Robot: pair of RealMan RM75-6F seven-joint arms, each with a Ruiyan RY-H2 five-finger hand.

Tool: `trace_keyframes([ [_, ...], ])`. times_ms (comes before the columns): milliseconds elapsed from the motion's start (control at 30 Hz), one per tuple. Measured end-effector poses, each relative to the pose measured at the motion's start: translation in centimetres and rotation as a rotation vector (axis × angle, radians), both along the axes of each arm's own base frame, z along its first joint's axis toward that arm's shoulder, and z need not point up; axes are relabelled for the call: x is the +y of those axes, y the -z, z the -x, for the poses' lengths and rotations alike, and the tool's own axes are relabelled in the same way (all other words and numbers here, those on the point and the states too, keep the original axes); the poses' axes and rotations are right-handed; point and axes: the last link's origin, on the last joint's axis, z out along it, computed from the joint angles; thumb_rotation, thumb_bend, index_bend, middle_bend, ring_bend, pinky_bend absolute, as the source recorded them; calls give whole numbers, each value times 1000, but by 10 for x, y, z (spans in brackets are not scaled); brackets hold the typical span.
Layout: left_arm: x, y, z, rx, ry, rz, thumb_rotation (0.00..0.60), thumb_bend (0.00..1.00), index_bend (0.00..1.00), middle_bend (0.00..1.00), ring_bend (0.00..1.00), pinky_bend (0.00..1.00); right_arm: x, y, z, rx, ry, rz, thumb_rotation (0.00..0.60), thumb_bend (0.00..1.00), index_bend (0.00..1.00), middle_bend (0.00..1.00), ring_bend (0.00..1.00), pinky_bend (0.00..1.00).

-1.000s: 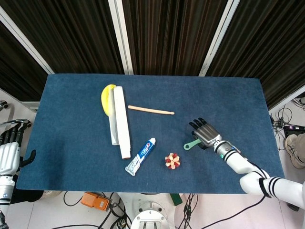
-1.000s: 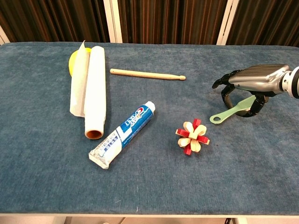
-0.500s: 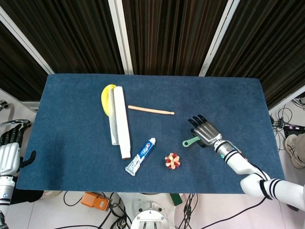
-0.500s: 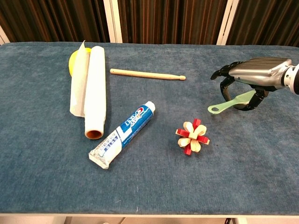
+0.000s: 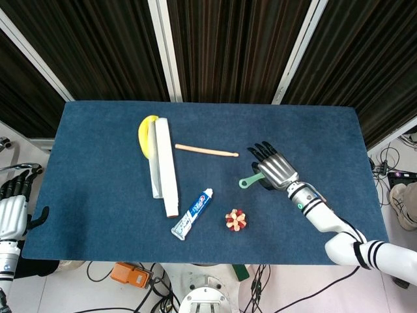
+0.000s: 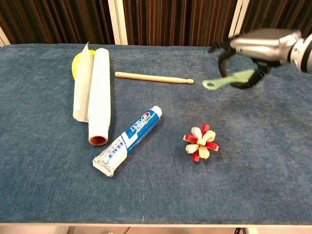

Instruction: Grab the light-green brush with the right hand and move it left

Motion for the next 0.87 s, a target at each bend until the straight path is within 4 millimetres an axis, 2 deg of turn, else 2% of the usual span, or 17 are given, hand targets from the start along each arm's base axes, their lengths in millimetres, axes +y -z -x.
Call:
trace_keyframes([
  [200, -1, 0, 0, -2, 4, -2, 600, 327, 88, 0, 0, 51, -13, -22, -53, -139, -85, 69, 600, 647, 911, 117, 81, 67],
  [367, -1, 0, -1, -2, 5, -1, 600, 327, 88, 0, 0, 51, -22, -40, -89, -175, -149, 110, 600, 646, 914, 117, 84, 73],
  [633, -1, 0, -1, -5, 6, 0, 600, 327, 88, 0, 0, 51, -16, -64, -119, -215, -202, 129, 600, 647, 917, 117, 84, 73],
  [867, -1, 0, -1, -6, 8, -3, 600, 327, 88, 0, 0, 51, -19, -85, -133, -228, -222, 174, 600, 646, 917, 117, 84, 82],
])
